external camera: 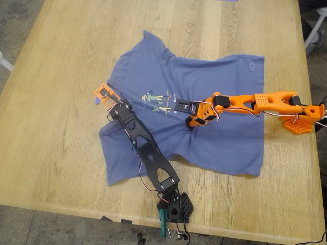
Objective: Fold a T-shirt
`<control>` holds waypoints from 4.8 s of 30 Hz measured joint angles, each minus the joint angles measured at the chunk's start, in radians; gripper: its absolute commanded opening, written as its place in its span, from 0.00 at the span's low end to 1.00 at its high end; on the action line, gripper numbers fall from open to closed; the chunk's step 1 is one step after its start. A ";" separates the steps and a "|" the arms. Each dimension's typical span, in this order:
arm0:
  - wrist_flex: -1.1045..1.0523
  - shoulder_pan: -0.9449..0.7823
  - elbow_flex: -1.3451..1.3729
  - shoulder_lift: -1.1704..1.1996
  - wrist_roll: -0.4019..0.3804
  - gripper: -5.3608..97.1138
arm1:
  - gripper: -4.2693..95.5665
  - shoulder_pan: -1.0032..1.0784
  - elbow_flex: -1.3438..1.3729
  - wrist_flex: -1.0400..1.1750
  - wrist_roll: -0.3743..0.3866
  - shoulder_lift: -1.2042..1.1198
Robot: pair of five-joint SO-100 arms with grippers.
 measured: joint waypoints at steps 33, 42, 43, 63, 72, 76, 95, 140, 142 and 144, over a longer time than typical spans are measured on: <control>0.147 0.870 0.000 0.244 -0.028 0.05 | 0.04 0.472 0.008 -0.225 0.025 0.026; 0.141 1.181 0.002 0.233 -0.028 0.05 | 0.04 0.584 0.008 -0.232 0.017 0.035; 0.132 1.201 0.002 0.215 -0.028 0.05 | 0.04 0.588 0.008 -0.233 0.017 0.035; 0.075 1.315 0.000 -0.187 -0.025 0.10 | 0.04 0.577 0.009 -0.242 0.020 0.055; 0.086 1.322 -0.018 -0.206 -0.002 0.46 | 0.04 0.577 0.011 -0.213 0.020 0.066; 0.086 1.338 -0.018 -0.209 0.020 0.59 | 0.04 0.577 0.011 -0.195 0.020 0.072; 0.126 1.296 -0.018 -0.213 0.081 0.64 | 0.04 0.577 0.014 -0.121 0.020 0.127; 0.081 1.023 -0.040 -0.166 -0.029 0.05 | 0.04 0.538 0.017 -0.150 0.028 0.281; 0.095 0.999 -0.040 -0.130 -0.029 0.05 | 0.04 0.538 0.017 -0.137 0.028 0.322; 0.104 0.974 -0.040 -0.083 -0.029 0.05 | 0.04 0.535 0.017 -0.114 0.028 0.362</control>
